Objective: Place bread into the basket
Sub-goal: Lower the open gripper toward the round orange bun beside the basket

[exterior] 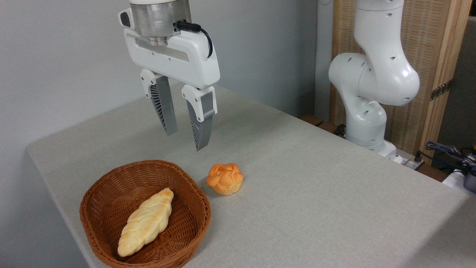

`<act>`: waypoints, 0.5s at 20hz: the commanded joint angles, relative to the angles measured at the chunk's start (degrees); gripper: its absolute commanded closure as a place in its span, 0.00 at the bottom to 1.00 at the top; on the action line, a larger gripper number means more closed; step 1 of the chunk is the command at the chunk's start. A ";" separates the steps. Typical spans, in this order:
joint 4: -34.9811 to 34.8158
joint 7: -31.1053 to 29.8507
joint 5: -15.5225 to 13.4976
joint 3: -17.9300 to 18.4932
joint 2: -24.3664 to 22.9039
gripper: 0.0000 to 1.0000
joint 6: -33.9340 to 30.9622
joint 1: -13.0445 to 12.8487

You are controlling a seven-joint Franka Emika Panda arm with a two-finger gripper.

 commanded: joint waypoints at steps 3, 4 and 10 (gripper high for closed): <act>-0.21 2.15 0.27 -0.34 -0.41 0.00 -0.95 0.52; -0.21 2.15 0.27 -0.34 -0.41 0.00 -0.95 0.52; -1.87 2.24 -0.25 -0.43 -0.85 0.00 -0.60 0.44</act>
